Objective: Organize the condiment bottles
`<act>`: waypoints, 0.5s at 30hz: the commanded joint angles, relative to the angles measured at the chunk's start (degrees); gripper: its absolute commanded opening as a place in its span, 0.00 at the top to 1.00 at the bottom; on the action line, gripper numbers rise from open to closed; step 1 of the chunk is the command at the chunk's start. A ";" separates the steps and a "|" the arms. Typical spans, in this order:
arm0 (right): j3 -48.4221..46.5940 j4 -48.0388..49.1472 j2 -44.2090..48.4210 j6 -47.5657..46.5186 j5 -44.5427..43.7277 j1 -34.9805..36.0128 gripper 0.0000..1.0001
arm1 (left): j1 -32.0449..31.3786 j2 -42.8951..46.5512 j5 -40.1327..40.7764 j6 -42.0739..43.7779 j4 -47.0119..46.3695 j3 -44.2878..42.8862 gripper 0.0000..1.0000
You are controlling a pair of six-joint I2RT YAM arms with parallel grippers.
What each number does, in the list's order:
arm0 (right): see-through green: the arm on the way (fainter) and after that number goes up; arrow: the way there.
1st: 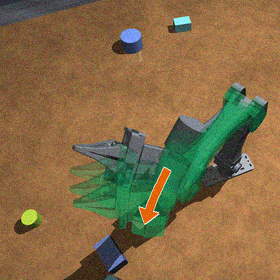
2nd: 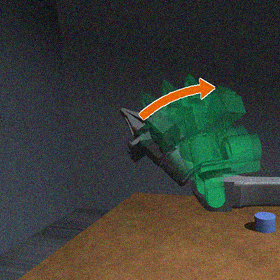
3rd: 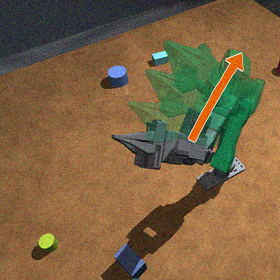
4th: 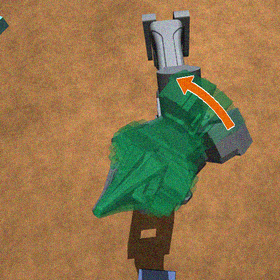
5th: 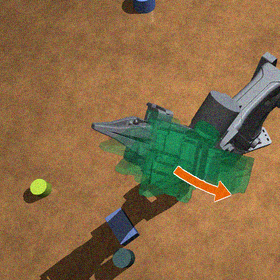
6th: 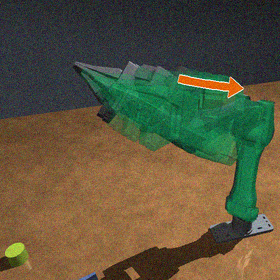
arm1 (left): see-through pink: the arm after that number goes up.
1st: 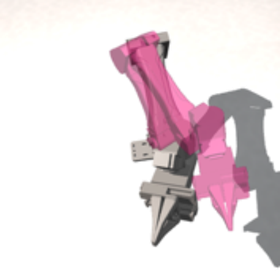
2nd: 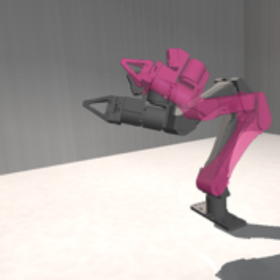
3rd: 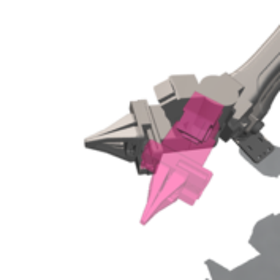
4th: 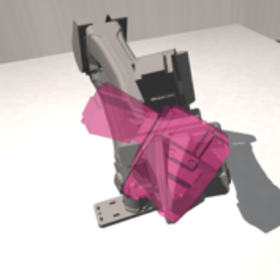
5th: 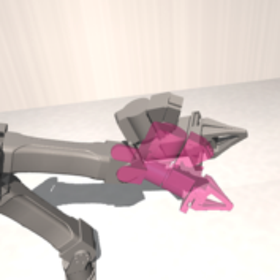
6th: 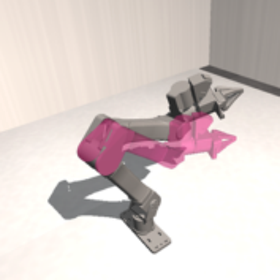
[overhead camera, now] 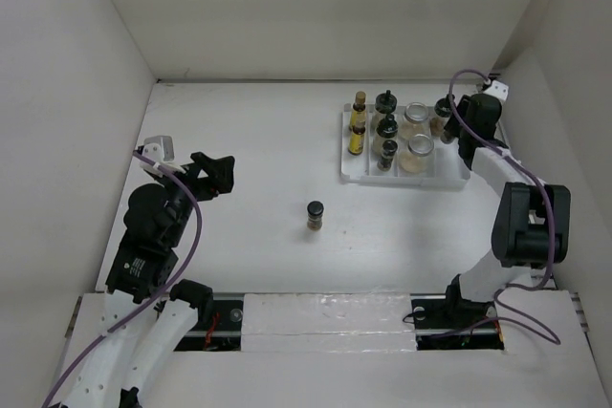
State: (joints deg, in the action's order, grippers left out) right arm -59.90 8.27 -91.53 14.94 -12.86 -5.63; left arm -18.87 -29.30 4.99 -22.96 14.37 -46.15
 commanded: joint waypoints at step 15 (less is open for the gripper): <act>-4.26 5.62 -5.51 0.18 -1.99 0.79 0.33 | 0.24 -0.14 -0.42 0.72 -2.59 -0.87 0.20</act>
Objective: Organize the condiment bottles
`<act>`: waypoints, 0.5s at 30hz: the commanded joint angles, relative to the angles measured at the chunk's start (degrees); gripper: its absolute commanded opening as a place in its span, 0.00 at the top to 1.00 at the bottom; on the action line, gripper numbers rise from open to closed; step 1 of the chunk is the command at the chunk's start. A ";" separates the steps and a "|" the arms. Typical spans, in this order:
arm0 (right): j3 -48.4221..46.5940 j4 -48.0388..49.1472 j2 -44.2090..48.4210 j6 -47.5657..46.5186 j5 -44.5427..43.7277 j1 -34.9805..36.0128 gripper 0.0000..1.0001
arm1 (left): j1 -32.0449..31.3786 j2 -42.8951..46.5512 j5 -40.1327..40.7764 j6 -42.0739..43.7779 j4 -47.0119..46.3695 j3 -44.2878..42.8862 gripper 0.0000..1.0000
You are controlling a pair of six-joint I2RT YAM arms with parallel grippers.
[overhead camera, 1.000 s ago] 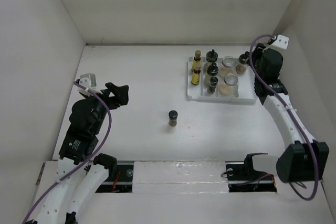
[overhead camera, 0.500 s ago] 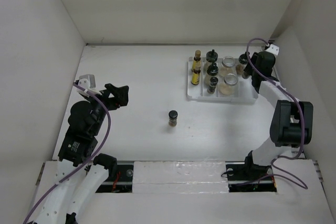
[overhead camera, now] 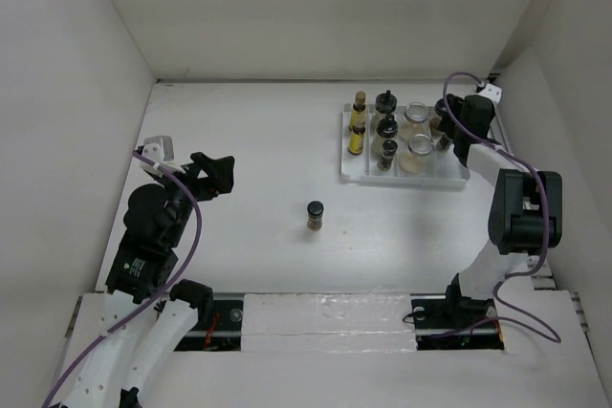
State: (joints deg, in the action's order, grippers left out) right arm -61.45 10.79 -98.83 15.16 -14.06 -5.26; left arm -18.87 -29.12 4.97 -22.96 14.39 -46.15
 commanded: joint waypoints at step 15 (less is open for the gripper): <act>1.68 -0.59 20.59 -0.56 3.59 5.07 0.39 | 0.24 -0.32 -0.40 0.72 -2.62 -0.87 0.20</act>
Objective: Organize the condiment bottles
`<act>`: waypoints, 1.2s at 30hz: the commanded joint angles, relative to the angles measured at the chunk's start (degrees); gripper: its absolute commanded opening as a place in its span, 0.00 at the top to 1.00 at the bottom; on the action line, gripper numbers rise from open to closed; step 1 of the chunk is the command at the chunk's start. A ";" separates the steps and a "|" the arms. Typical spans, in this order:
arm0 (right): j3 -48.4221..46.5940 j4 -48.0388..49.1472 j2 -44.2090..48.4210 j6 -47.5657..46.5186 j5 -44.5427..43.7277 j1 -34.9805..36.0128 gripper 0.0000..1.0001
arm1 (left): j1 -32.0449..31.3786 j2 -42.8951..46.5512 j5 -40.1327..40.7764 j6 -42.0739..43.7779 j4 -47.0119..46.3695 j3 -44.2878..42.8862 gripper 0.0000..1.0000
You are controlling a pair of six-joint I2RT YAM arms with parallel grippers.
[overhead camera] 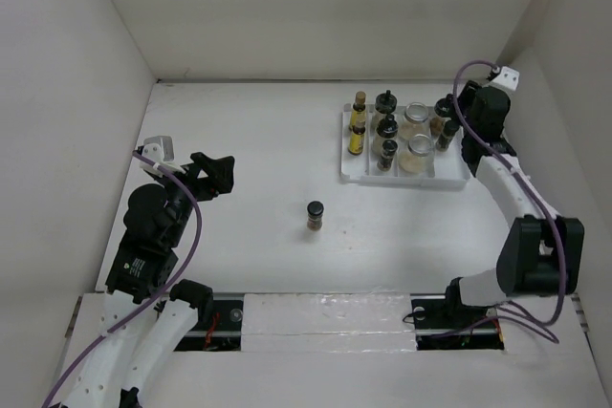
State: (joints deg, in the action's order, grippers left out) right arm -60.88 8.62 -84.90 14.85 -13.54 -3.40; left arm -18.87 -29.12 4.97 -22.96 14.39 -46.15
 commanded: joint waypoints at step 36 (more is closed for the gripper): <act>7.98 -2.82 -3.44 -3.34 3.96 59.03 0.68 | 0.24 -0.85 0.04 0.72 -3.05 -0.87 0.29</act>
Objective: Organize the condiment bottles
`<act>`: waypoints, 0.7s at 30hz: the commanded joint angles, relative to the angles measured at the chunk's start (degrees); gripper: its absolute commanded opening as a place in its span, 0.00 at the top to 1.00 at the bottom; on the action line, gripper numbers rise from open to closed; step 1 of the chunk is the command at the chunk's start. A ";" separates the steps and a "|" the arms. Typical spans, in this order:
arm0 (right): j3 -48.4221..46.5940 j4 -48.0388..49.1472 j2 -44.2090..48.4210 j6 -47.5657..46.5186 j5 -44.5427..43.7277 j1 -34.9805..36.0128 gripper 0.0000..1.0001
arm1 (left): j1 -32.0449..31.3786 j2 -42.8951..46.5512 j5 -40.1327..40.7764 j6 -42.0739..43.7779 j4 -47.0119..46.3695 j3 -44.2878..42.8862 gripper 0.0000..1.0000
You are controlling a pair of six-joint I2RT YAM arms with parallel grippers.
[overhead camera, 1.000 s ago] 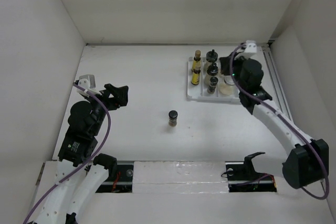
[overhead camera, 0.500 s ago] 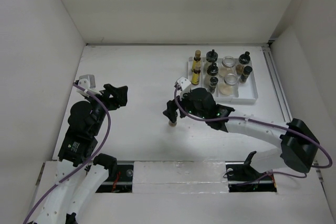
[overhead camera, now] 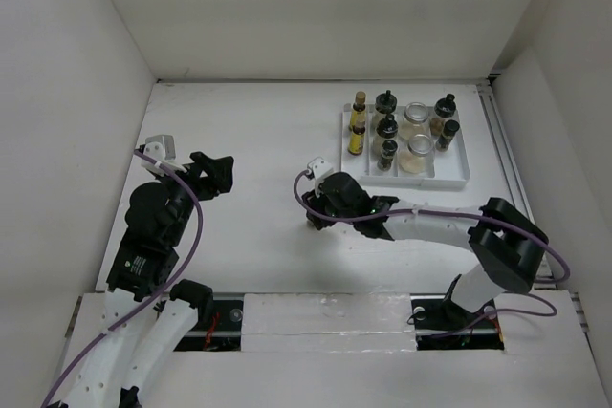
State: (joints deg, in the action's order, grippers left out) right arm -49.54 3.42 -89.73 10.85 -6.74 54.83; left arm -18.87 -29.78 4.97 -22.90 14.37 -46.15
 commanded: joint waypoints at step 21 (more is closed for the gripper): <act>-0.12 -1.22 31.30 2.32 -14.98 -50.47 0.79 | 0.24 1.47 -2.42 0.66 -2.95 -0.87 0.28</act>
State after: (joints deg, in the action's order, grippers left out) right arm -50.70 1.58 -54.68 10.90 -26.79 10.85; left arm -18.87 -29.32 3.70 -22.90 14.35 -46.15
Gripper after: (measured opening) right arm 0.511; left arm 0.718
